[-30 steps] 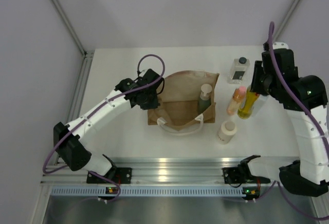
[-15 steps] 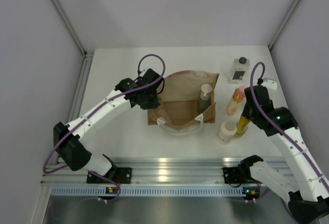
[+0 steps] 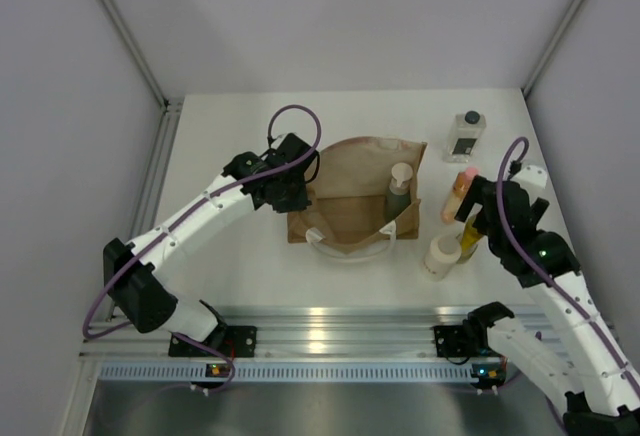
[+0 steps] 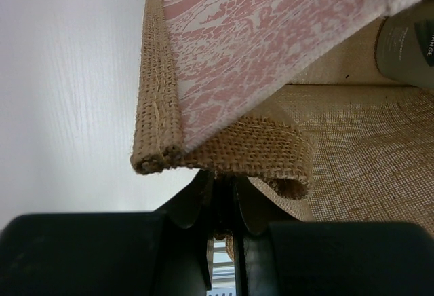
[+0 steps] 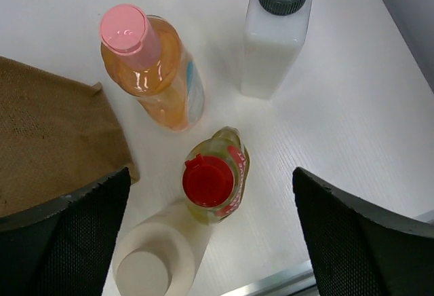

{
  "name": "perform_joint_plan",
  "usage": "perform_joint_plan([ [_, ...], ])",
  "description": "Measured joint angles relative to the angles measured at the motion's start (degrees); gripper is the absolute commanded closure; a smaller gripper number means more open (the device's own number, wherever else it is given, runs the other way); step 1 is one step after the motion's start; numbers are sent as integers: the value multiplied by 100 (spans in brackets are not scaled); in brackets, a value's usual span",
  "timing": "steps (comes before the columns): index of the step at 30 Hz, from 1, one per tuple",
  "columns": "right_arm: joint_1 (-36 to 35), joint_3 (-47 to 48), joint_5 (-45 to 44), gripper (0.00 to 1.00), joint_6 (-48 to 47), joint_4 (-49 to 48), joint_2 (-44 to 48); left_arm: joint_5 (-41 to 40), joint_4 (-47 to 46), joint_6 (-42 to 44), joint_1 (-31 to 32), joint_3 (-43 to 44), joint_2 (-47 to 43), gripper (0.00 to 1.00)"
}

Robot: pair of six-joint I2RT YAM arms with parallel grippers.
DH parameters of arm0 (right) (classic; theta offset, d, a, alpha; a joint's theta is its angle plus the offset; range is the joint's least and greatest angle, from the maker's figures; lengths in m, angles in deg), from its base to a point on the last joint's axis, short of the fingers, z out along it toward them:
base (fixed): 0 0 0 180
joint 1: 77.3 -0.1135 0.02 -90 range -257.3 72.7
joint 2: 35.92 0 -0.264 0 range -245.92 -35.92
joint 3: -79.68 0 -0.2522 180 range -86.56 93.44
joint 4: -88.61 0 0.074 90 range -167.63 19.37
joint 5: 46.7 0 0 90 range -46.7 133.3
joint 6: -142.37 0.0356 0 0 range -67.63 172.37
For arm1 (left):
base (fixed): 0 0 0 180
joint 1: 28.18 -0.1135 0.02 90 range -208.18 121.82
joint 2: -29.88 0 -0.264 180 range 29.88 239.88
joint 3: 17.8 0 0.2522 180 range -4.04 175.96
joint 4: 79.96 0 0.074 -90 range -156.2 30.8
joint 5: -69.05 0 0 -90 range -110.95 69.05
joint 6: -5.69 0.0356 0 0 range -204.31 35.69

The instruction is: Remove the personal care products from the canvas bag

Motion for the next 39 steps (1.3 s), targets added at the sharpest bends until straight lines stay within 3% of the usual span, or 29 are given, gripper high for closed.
perform_joint_plan([
  [5, 0, 966, 214, 1, -120, 136, -551, 0, 0, 0, 0, 0, 0, 100],
  [10, -98, 2369, 1510, 4, -297, 96, -1410, 0, 0, -7, 0, 0, 0, 100],
  [13, -442, 3097, 2205, 12, -310, 85, -2024, 2, 0, -28, 0, -2, 0, 100],
  [17, -1215, 3740, 2723, 12, -260, 72, -2876, 2, 0, -50, 0, -2, 0, 100],
  [23, -2035, 4068, 2465, 11, 83, 153, -4000, 0, 0, -52, 0, -2, 0, 100],
  [28, -1941, 4052, 1714, 10, 334, 551, -4297, -2, 2, -72, 0, -2, -52, 100],
  [39, -1777, 3976, 946, 5, 330, 931, -4363, -17, -2, -181, 0, -2, -151, 100],
])
